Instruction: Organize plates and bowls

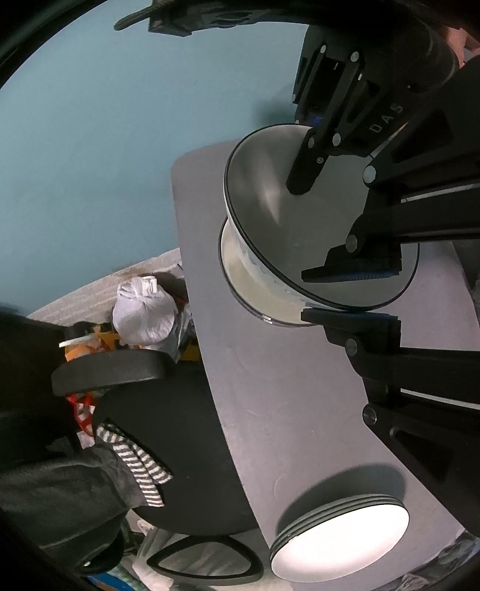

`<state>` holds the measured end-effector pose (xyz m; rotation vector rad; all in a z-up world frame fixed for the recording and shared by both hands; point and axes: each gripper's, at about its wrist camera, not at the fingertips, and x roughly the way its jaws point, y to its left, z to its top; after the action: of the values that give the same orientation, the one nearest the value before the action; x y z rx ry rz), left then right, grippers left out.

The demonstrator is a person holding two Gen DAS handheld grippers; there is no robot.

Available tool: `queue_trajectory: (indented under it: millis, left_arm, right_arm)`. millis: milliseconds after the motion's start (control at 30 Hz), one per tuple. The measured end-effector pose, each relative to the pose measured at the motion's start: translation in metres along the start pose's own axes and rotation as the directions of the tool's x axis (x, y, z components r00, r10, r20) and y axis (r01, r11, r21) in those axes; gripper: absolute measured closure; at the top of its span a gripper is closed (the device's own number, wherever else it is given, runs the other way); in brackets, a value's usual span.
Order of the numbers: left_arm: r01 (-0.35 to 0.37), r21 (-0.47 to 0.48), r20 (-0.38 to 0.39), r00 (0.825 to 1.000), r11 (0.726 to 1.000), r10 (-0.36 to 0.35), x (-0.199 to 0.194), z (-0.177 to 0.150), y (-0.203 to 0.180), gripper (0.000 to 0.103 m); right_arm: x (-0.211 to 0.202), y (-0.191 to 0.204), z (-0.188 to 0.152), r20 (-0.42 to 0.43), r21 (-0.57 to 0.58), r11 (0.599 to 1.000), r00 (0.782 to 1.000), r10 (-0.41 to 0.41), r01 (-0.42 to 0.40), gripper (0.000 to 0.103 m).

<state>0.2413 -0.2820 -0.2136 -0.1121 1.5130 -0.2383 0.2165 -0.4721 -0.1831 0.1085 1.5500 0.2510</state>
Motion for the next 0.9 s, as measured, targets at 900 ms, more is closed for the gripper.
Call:
queue_trajectory:
  millis: [900]
  left_arm:
    - [-0.064, 0.045, -0.037, 0.997, 0.997, 0.066, 0.022, 0.013, 0.001, 0.091]
  right_arm:
    - [0.019, -0.010, 0.014, -0.083, 0.045, 0.998, 0.996, 0.036, -0.033, 0.096]
